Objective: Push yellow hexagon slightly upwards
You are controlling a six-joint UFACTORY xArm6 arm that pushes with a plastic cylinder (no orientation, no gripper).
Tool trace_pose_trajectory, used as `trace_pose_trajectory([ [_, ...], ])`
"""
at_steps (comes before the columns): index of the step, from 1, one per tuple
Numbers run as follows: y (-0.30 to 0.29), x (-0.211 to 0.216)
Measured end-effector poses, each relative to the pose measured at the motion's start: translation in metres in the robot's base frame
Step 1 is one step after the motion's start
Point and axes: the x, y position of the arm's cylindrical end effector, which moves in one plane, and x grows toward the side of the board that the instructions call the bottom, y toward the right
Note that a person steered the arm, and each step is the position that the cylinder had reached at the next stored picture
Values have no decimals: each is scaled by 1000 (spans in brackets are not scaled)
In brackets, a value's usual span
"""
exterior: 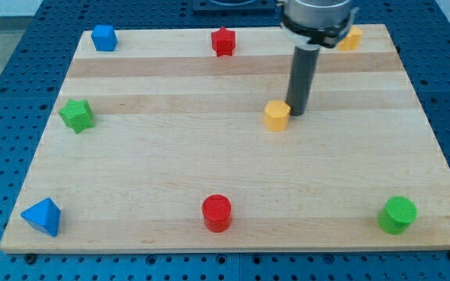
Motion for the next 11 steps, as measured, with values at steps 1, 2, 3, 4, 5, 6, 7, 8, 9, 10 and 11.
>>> trace_pose_trajectory([
  [1, -31, 0],
  [2, -51, 0],
  [3, -10, -6],
  [4, 3, 3],
  [5, -25, 40],
  [6, -41, 54],
  [7, -54, 47],
  [8, -56, 41],
  [9, -57, 41],
  [10, -42, 45],
  [11, -34, 45],
])
